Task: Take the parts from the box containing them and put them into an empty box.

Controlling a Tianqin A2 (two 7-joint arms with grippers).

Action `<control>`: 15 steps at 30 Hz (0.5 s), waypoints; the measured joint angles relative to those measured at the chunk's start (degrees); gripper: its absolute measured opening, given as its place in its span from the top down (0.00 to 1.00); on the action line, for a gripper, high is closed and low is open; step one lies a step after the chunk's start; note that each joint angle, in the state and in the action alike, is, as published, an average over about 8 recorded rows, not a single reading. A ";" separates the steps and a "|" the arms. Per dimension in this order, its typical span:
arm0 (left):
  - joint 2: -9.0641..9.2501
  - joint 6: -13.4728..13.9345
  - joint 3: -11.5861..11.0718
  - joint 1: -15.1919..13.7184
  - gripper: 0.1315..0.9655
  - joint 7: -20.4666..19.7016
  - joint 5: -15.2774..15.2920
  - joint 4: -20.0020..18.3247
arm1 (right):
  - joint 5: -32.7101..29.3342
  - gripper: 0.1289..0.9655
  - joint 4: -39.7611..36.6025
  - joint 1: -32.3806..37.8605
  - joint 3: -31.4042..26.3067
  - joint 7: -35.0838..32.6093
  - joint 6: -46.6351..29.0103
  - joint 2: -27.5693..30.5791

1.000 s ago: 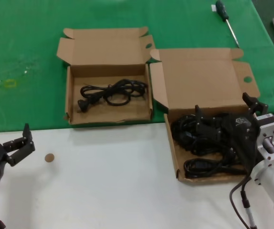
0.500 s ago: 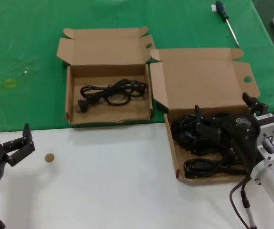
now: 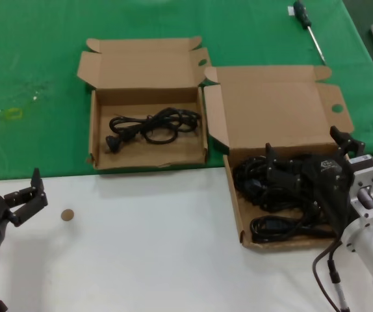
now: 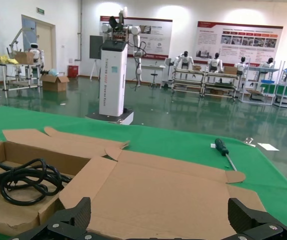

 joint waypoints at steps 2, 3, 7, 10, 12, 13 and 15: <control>0.00 0.00 0.00 0.00 0.00 0.00 0.00 0.00 | 0.00 0.00 0.00 0.00 0.00 0.00 0.00 0.00; 0.00 0.00 0.00 0.00 0.00 0.00 0.00 0.00 | 0.00 0.00 0.00 0.00 0.00 0.00 0.00 0.00; 0.00 0.00 0.00 0.00 0.00 0.00 0.00 0.00 | 0.00 0.00 0.00 0.00 0.00 0.00 0.00 0.00; 0.00 0.00 0.00 0.00 0.00 0.00 0.00 0.00 | 0.00 0.00 0.00 0.00 0.00 0.00 0.00 0.00; 0.00 0.00 0.00 0.00 0.00 0.00 0.00 0.00 | 0.00 0.00 0.00 0.00 0.00 0.00 0.00 0.00; 0.00 0.00 0.00 0.00 0.00 0.00 0.00 0.00 | 0.00 0.00 0.00 0.00 0.00 0.00 0.00 0.00; 0.00 0.00 0.00 0.00 0.00 0.00 0.00 0.00 | 0.00 0.00 0.00 0.00 0.00 0.00 0.00 0.00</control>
